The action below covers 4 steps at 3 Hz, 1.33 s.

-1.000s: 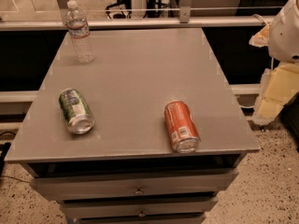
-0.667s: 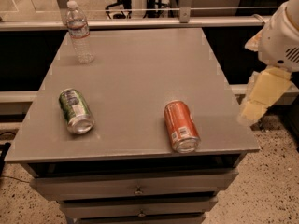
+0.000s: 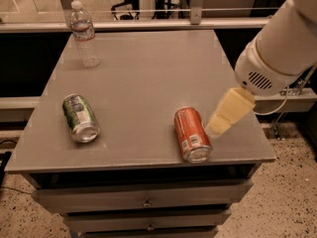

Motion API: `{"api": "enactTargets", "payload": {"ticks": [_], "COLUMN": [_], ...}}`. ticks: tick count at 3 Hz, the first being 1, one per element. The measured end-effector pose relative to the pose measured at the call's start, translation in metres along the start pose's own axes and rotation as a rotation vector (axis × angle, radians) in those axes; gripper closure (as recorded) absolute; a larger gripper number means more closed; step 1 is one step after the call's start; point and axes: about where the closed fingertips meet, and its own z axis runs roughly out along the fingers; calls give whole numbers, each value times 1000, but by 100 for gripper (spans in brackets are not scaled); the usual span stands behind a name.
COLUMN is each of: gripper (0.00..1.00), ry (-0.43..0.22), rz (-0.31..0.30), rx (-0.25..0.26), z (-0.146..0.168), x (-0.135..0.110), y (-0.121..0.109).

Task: Place coke can upright

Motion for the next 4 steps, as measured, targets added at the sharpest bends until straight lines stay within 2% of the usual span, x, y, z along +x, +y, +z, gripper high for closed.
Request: {"api": "enactTargets", "payload": {"ticks": [1,2,3,4], "gripper": [0,0,0,0], "ry": [0,0,-58,-128], "rz": [89,89,124,277], "rx": [3,3,-2,25], "z": [4,4,9,24], "x": [1,1,-11,-38], "y": [1,1,8,10]}}
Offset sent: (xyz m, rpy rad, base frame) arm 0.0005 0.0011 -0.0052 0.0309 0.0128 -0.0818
